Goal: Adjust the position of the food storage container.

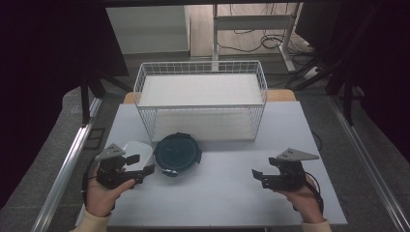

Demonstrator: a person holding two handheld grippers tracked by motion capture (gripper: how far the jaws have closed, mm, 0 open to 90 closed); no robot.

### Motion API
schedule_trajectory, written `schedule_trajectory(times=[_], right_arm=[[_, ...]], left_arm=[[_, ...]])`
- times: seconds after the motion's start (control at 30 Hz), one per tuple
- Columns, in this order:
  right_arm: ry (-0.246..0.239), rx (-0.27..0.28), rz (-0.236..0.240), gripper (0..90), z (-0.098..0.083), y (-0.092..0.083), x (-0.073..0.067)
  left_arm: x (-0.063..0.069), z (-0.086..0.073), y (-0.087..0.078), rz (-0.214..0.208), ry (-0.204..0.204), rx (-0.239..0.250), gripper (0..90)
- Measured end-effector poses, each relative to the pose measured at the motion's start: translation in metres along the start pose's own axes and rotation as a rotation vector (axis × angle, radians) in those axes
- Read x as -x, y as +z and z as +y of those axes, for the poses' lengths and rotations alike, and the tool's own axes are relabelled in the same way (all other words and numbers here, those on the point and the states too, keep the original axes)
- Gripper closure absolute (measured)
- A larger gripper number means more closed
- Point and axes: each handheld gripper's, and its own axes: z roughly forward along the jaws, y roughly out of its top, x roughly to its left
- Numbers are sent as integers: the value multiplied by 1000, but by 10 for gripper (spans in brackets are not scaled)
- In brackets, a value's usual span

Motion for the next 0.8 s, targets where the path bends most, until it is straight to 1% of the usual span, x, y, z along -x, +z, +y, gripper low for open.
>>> schedule_trajectory(times=[0.07,0.23,0.33,0.43,0.5,0.7,0.8], right_arm=[[0,-5,-1,213,0,2,1],[7,-19,-1,214,-1,5,3],[5,-24,-4,214,-1,5,1],[0,-15,-5,215,1,2,0],[-2,-12,-4,215,1,1,-1],[-6,-3,-6,215,0,-3,0],[-3,-4,-13,215,0,-3,2]], left_arm=[[-1,0,1,8,-2,-1,277],[-4,3,2,10,-20,-9,286],[-1,12,1,22,-17,-4,293],[2,22,3,21,-6,-17,301],[3,28,7,14,-15,-20,309],[6,50,24,7,4,-46,332],[4,60,34,19,11,-64,349]])
